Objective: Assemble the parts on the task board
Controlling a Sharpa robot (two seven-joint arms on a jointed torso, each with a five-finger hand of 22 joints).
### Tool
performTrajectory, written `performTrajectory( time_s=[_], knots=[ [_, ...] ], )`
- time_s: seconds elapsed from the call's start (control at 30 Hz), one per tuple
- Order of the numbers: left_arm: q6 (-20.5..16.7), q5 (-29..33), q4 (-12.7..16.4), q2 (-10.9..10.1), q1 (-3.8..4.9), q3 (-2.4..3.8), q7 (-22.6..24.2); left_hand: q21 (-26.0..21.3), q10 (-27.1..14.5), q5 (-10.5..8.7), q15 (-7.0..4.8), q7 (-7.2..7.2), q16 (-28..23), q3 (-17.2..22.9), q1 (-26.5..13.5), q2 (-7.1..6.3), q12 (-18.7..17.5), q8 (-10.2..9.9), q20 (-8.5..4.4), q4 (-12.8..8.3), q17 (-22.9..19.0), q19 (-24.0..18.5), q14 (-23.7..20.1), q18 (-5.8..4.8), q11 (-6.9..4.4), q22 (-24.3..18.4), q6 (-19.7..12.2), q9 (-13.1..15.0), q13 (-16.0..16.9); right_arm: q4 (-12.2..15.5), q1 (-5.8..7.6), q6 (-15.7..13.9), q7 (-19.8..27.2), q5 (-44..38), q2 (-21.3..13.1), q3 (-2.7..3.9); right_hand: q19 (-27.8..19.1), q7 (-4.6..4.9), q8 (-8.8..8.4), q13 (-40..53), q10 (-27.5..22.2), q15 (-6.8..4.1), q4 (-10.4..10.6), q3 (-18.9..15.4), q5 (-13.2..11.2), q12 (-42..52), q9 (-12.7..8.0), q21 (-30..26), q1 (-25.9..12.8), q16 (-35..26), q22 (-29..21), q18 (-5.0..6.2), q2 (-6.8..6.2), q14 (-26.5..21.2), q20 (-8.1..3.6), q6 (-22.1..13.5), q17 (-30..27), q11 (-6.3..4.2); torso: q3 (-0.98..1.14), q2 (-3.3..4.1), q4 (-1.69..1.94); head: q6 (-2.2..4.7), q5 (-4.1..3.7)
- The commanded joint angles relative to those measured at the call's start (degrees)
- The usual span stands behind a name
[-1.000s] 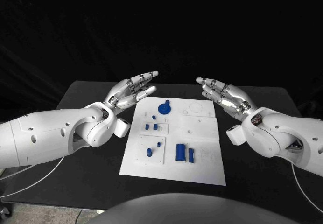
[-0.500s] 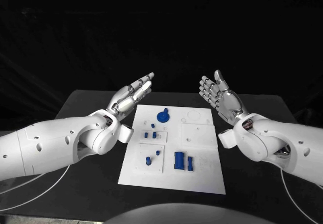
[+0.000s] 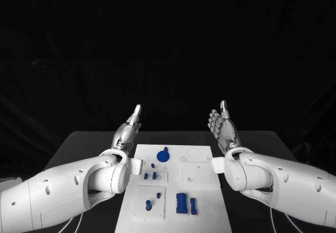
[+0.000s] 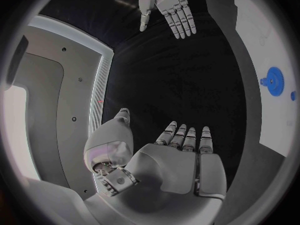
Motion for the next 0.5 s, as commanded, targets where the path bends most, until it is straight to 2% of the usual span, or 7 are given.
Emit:
performTrajectory(
  time_s=[0.03,0.07,0.1,0.23,0.27,0.4,0.5],
  knots=[
    [-5.8,3.5,-0.1,0.3,-0.27,0.28,-1.6,-0.2,-0.5,-4.54,-0.50,0.08,-0.4,1.2,-7.9,-0.05,-2.1,-0.4,-5.58,-5.0,-0.1,-0.1,0.1,-1.27,-0.02,-3.1,-2.4,-0.1,-0.1,-0.1,-0.09,-4.0,2.1,3.3,0.1,0.07,0.0,0.01,-0.20,-0.1,0.0,-0.28,0.0,0.2,-0.2,-0.2,-0.1,-0.3,-0.3,-0.2,-0.1,-0.35,0.01,0.0,-0.30,-0.2,-0.1,-0.26,-0.08,-0.59,-0.05,1.44,-0.37],
    [-5.9,3.5,-0.1,0.3,-0.27,0.29,-1.6,-0.2,-0.5,-4.54,-0.50,0.08,-0.4,1.2,-8.6,-0.05,-2.3,-0.4,-5.58,-5.0,-0.1,-0.1,0.1,-1.27,-0.02,-3.4,-2.6,-0.1,-0.1,-0.1,-0.09,-4.0,2.1,3.3,0.1,0.07,0.0,0.01,-0.20,-0.1,0.0,-0.28,0.0,0.2,-0.2,-0.2,-0.1,-0.3,-0.3,-0.2,-0.1,-0.35,0.01,0.0,-0.30,-0.2,-0.1,-0.26,-0.08,-0.61,-0.05,1.52,-0.39],
    [-5.9,3.5,-0.1,0.3,-0.27,0.29,-1.6,-0.2,-0.5,-4.54,-0.50,0.08,-0.4,1.2,-9.0,-0.05,-6.4,-0.4,-5.58,-5.0,-0.1,-0.1,0.1,-1.27,-0.02,-3.6,-2.7,-0.1,-0.1,-0.1,-0.09,-4.0,2.1,3.3,0.1,0.07,0.0,0.01,-0.20,-0.1,0.0,-0.28,0.0,0.2,-0.2,-0.2,-0.1,-0.3,-0.3,-0.2,-0.1,-0.35,0.01,0.0,-0.30,-0.2,-0.1,-0.26,-0.08,-0.61,-0.05,1.54,-0.39],
    [-5.9,3.5,-0.1,0.3,-0.27,0.29,-1.6,-0.2,-0.5,-4.54,-0.50,0.08,-0.4,1.2,-11.3,-0.05,-6.4,-0.4,-5.58,-5.0,-0.1,-0.1,0.1,-1.27,-0.02,-4.5,-3.4,-0.1,-0.1,-0.1,-0.09,-4.0,2.1,3.3,0.1,0.07,0.0,0.01,-0.20,-0.1,0.0,-0.28,0.0,0.2,-0.2,-0.2,-0.1,-0.3,-0.3,-0.2,-0.1,-0.35,0.01,0.0,-0.30,-0.2,-0.1,-0.26,-0.08,-0.61,-0.05,1.54,-0.39],
    [-5.9,3.5,-0.1,0.3,-0.27,0.29,-1.6,-0.2,-0.5,-4.54,-0.50,0.08,-0.4,1.2,-12.0,-0.05,-6.4,-0.4,-5.58,-5.0,-0.1,-0.1,0.1,-1.27,-0.02,-4.8,-7.5,-0.1,-0.1,-0.1,-0.09,-4.0,2.1,3.3,0.1,0.07,0.0,0.01,-0.20,-0.1,0.0,-0.28,0.0,0.2,-0.2,-0.2,-0.1,-0.3,-0.3,-0.2,-0.1,-0.35,0.01,0.0,-0.30,-0.2,-0.1,-0.26,-0.08,-0.61,-0.05,1.54,-0.39],
    [-5.9,3.5,-0.1,0.3,-0.27,0.29,-1.6,-0.2,-0.5,-4.54,-0.50,0.08,-0.4,1.2,-13.8,-0.05,-6.4,-0.4,-5.58,-5.0,-0.1,-0.1,0.1,-1.27,-0.02,-5.5,-7.5,-0.1,-0.1,-0.1,-0.09,-4.0,2.1,3.3,0.1,0.07,0.0,0.01,-0.20,-0.1,0.0,-0.28,0.0,0.2,-0.2,-0.2,-0.1,-0.3,-0.3,-0.2,-0.1,-0.35,0.01,0.0,-0.30,-0.2,-0.1,-0.26,-0.08,-0.61,-0.05,1.54,-0.39],
    [-5.9,3.5,-0.1,0.3,-0.27,0.29,-1.6,-0.2,-0.5,-4.54,-0.50,0.08,-0.4,1.2,-14.9,-0.05,-6.4,-0.4,-5.58,-5.0,-0.1,-0.1,0.1,-1.27,-0.02,-9.6,-7.5,-0.1,-0.1,-0.1,-0.09,-4.0,2.1,3.3,0.1,0.07,0.0,0.01,-0.20,-0.1,0.0,-0.28,0.0,0.2,-0.2,-0.2,-0.1,-0.3,-0.3,-0.2,-0.1,-0.35,0.01,0.0,-0.30,-0.2,-0.1,-0.26,-0.08,-0.61,-0.05,1.54,-0.39]
  ],
)
